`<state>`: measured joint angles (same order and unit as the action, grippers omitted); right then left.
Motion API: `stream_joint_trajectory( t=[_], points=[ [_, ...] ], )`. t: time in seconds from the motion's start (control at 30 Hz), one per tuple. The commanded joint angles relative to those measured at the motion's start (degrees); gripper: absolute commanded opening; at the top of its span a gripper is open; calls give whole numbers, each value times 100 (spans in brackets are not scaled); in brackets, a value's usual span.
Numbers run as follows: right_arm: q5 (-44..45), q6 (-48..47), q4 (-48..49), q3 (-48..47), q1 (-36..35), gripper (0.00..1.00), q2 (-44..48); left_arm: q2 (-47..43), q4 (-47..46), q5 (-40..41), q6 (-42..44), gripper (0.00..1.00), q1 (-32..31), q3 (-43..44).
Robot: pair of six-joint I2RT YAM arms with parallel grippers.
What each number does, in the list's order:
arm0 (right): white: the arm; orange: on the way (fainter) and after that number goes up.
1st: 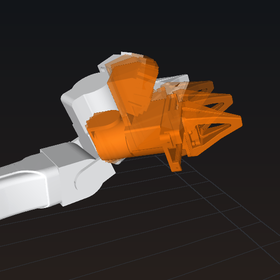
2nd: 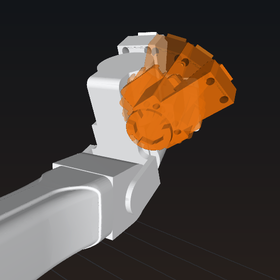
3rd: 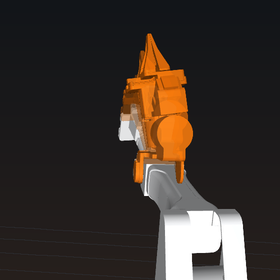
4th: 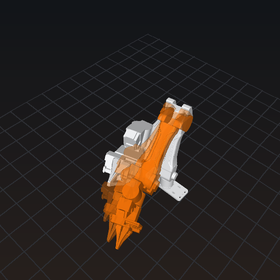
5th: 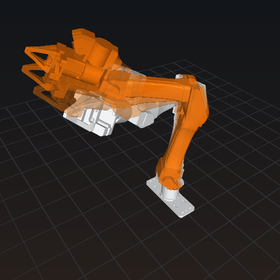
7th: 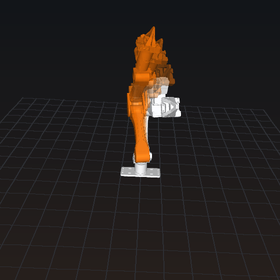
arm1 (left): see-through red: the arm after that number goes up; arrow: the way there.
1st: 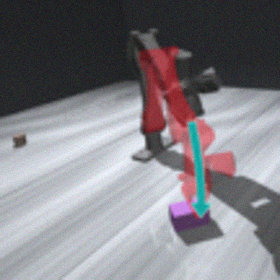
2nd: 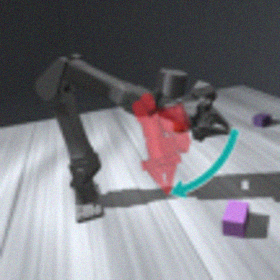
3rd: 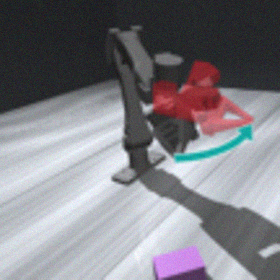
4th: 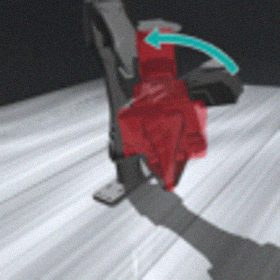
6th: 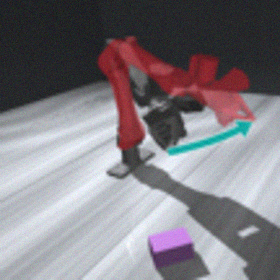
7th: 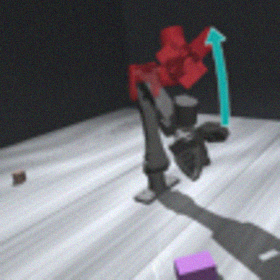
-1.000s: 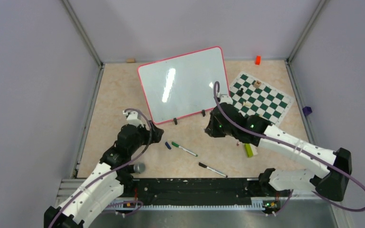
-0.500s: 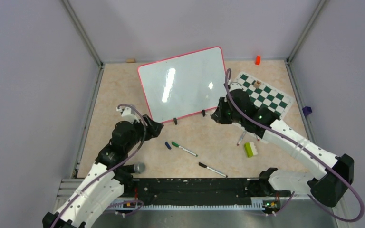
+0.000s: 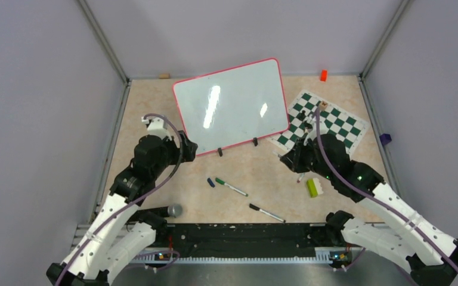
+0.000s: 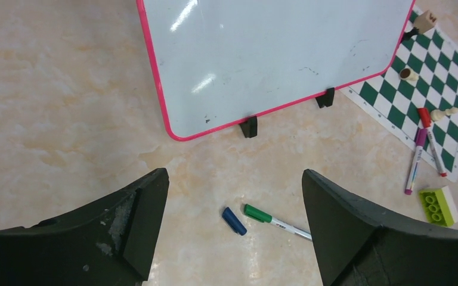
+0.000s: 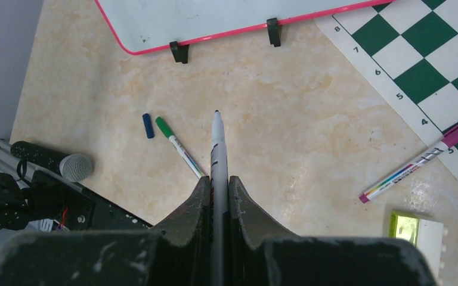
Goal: Write a sentence on the whiteboard
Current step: Move the whiteboard to the center of the board.
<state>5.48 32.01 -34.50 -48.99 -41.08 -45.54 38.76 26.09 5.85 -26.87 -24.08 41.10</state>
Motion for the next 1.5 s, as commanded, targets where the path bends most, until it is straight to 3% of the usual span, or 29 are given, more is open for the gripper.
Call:
stream_joint_trajectory(
  t=[0.0, 0.37, 0.6, 0.9, 1.13, 1.47],
  points=[
    [7, -184, 49, 94, 24, 0, 243, 392, 387, 228, 467, 87, 81, 590],
    [-157, -318, 53, 197, 26, 0, 286, -202, -1052, -1560, -450, 89, 1108, -778],
    [-283, -411, 273, 172, 21, 0, 88, -275, -1866, -1252, -280, 99, 1116, -1359],
    [-4, -578, 519, 63, 21, 0, 107, -861, -2783, -481, 123, 99, 1116, -2264],
    [194, -640, 687, 100, 21, 0, 144, -999, -3850, -769, 374, 99, 1116, -3064],
    [119, -845, 860, 168, 26, 0, 168, -705, -4299, -872, 864, 98, 1129, -3051]
  ],
)
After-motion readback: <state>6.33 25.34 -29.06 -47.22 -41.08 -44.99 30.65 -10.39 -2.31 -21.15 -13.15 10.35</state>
